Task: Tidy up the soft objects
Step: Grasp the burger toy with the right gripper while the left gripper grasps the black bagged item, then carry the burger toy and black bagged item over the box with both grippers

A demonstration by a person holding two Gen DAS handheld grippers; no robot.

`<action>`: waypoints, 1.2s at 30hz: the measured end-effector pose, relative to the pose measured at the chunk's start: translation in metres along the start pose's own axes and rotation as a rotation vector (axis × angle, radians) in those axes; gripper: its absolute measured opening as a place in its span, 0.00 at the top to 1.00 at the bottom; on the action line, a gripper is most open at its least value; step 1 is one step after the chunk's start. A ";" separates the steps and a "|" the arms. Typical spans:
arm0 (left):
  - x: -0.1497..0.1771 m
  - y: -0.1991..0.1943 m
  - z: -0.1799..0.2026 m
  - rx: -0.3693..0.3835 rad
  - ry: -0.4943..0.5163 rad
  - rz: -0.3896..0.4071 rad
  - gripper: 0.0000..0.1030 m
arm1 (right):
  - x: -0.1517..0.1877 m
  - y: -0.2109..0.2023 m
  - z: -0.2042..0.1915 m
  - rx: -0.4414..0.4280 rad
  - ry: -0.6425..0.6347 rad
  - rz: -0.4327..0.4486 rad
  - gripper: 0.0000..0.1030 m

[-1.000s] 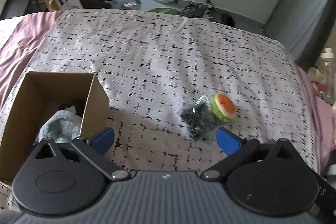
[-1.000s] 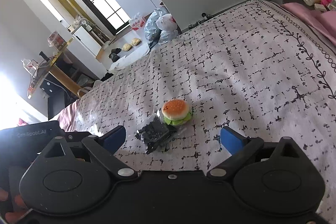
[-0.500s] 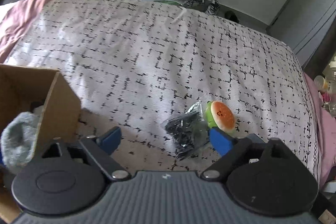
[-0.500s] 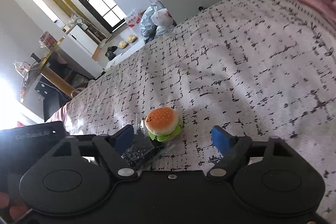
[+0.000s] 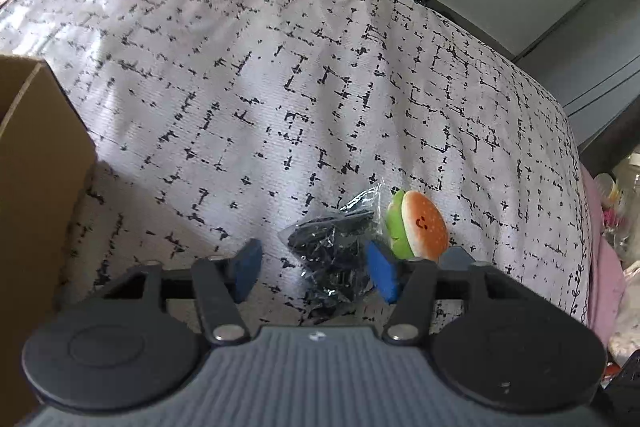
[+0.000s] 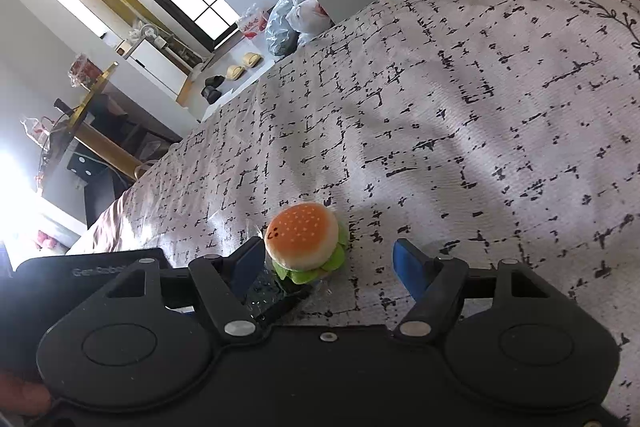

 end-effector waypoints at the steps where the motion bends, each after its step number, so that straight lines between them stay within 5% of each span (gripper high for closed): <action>1: -0.001 0.003 -0.001 0.015 -0.021 -0.011 0.59 | 0.000 0.001 -0.001 -0.003 -0.002 -0.002 0.32; 5: -0.005 0.000 0.001 0.039 -0.038 0.007 0.74 | 0.001 0.010 -0.006 -0.015 -0.025 -0.023 0.32; 9: -0.012 -0.009 0.001 0.029 -0.035 0.038 0.79 | 0.001 0.016 -0.017 -0.026 -0.069 -0.030 0.32; 15: -0.022 -0.025 -0.012 -0.010 -0.005 0.087 0.79 | 0.002 0.031 -0.032 0.010 -0.185 -0.050 0.36; 17: -0.024 -0.030 -0.017 -0.023 0.009 0.095 0.79 | 0.005 0.035 -0.037 0.012 -0.214 -0.058 0.43; 19: -0.025 -0.033 -0.022 -0.040 0.016 0.098 0.79 | 0.007 0.036 -0.037 0.002 -0.202 -0.061 0.64; 36: -0.004 -0.096 -0.021 -0.014 0.100 0.140 0.79 | 0.014 -0.022 -0.041 0.036 -0.167 -0.051 0.66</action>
Point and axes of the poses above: each gripper's, at about its wrist camera, not at the fingertips, and y roughly the way its jaws point, z to its right, x to its underside, the point moved 9 cm from there along y, roughly the way its jaws point, and after that the axes turned 15 degrees about -y, right-handed, at the moved point
